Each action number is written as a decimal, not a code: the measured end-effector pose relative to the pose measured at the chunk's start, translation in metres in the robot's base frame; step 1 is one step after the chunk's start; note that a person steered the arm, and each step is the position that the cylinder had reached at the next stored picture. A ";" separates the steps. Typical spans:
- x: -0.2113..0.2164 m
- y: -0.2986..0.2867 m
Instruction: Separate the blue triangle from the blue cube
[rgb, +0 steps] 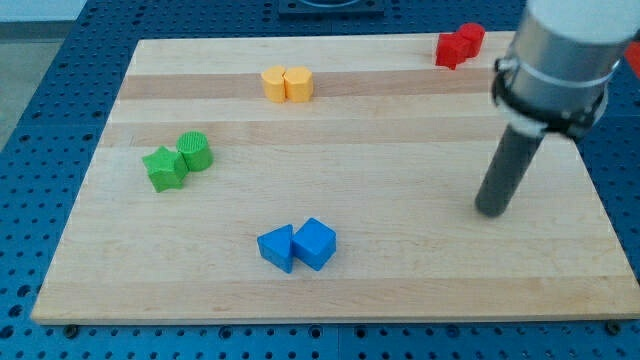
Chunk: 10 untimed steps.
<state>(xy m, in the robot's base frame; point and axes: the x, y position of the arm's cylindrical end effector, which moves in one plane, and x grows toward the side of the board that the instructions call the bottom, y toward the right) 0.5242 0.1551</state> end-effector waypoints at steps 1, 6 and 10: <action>0.039 -0.052; -0.024 -0.233; 0.044 -0.216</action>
